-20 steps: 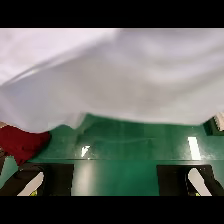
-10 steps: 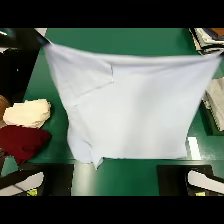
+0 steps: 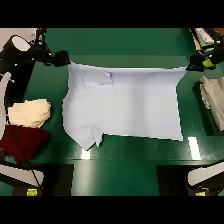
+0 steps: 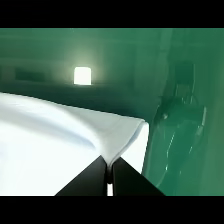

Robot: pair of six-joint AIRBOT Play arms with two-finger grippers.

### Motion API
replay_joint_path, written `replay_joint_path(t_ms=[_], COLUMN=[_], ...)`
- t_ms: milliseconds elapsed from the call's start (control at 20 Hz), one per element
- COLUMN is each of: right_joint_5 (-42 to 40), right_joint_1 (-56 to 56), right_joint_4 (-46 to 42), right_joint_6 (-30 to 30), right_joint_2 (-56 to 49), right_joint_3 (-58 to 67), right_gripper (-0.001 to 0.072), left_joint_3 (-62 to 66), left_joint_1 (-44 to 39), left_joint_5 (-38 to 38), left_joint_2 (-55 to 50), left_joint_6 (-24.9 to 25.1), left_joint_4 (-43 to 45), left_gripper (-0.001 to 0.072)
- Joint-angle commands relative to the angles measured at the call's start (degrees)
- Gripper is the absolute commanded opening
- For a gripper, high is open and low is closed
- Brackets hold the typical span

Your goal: Fold the shirts.

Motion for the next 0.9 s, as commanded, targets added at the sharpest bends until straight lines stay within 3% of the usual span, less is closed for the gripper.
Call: replay_joint_path(t_ms=[0,200,600,650,700,750,850], right_joint_5=[2.14,4.37,-10.05,-10.29,-9.86,-8.76,-6.97], right_joint_1=[0.17,1.36,5.14,5.14,5.07,4.68,3.56], right_joint_4=[-0.48,-3.04,-5.81,-5.79,-5.79,-5.81,-5.84], right_joint_6=[-0.46,-0.76,0.02,1.4,1.53,1.53,1.49], right_joint_2=[-1.77,0.52,11.52,11.98,12.26,12.92,15.91], right_joint_3=[2.49,-3.04,-30.77,-32.06,-32.54,-32.52,-32.59], right_gripper=[0.0015,0.0015,0.0026,0.0135,0.0307,0.0345,0.0345], left_joint_3=[1.77,-1.55,-14.38,-14.64,-14.49,-13.94,-13.92], left_joint_1=[1.09,1.27,1.27,1.27,1.33,1.33,1.33], left_joint_5=[-5.79,-17.14,-14.1,-14.23,-15.06,-16.52,-18.4], left_joint_2=[-1.2,-1.16,-1.18,-1.18,-1.09,-0.83,2.29], left_joint_6=[0.55,0.76,0.59,-0.17,-0.74,-0.94,-0.92], left_joint_4=[1.64,9.18,8.81,8.81,8.81,9.16,10.64], left_gripper=[0.0029,0.0028,0.0033,0.0221,0.0484,0.0495,0.0495])
